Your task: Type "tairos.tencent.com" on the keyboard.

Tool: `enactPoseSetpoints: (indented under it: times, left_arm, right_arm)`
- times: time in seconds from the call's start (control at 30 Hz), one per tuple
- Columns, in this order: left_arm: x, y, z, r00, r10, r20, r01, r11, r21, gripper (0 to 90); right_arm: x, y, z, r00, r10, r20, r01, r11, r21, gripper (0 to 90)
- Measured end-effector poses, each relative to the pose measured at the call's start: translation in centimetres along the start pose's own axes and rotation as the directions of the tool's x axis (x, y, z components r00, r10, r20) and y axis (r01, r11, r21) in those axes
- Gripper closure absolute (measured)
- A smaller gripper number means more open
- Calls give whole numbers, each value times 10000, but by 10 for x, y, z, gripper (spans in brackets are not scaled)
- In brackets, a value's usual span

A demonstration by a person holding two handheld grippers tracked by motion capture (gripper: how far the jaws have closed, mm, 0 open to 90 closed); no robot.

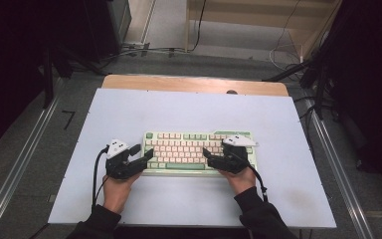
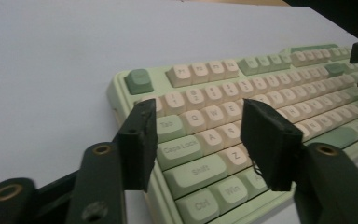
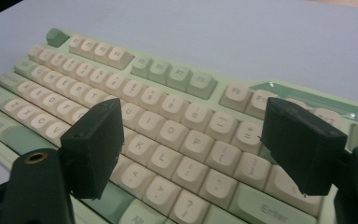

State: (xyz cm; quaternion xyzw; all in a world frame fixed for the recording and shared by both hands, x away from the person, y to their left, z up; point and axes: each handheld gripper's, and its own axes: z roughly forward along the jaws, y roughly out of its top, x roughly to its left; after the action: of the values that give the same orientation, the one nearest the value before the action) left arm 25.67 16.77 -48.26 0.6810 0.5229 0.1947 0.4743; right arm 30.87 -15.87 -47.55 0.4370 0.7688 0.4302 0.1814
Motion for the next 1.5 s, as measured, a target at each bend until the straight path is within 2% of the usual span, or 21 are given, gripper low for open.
enactPoseSetpoints:
  times: [0.27, 0.37, 0.4, 0.43, 0.6, 0.77, 1.07, 1.3, 1.5]
  left_arm:
    - [-11, 6, 18, 9972, 443, 609, -453, 9989, 151, 755]
    - [-14, 8, 23, 9965, 567, 617, -578, 9982, 156, 858]
    - [-15, 9, 26, 9963, 585, 633, -597, 9981, 174, 858]
    - [-16, 10, 28, 9955, 688, 647, -702, 9973, 207, 895]
    - [-23, 14, 44, 9929, 662, 989, -708, 9965, 439, 900]
    - [-27, 16, 53, 9918, 660, 1094, -732, 9953, 634, 900]
    - [-36, 17, 66, 9895, 1001, 1045, -1095, 9900, 890, 900]
    - [-36, 16, 69, 9903, 1077, 883, -1167, 9878, 1036, 900]
    - [-36, 15, 72, 9896, 1110, 916, -1215, 9855, 1184, 900]
  right_arm:
    - [-10, -9, -13, 9983, 246, 522, -244, 9997, -35, 208]
    - [-14, -12, -18, 9970, 326, 699, -322, 9995, -69, 215]
    - [-14, -12, -18, 9970, 326, 699, -322, 9995, -69, 215]
    - [-16, -13, -20, 9964, 373, 765, -368, 9993, -75, 216]
    - [-21, -18, -27, 9937, 527, 987, -517, 9986, -123, 218]
    - [-24, -20, -29, 9920, 629, 1097, -624, 9980, -81, 222]
    - [-26, -23, -33, 9905, 720, 1168, -710, 9974, -123, 227]
    - [-27, -23, -34, 9899, 783, 1185, -775, 9969, -114, 231]
    - [-26, -23, -32, 9905, 790, 1124, -788, 9969, -65, 232]
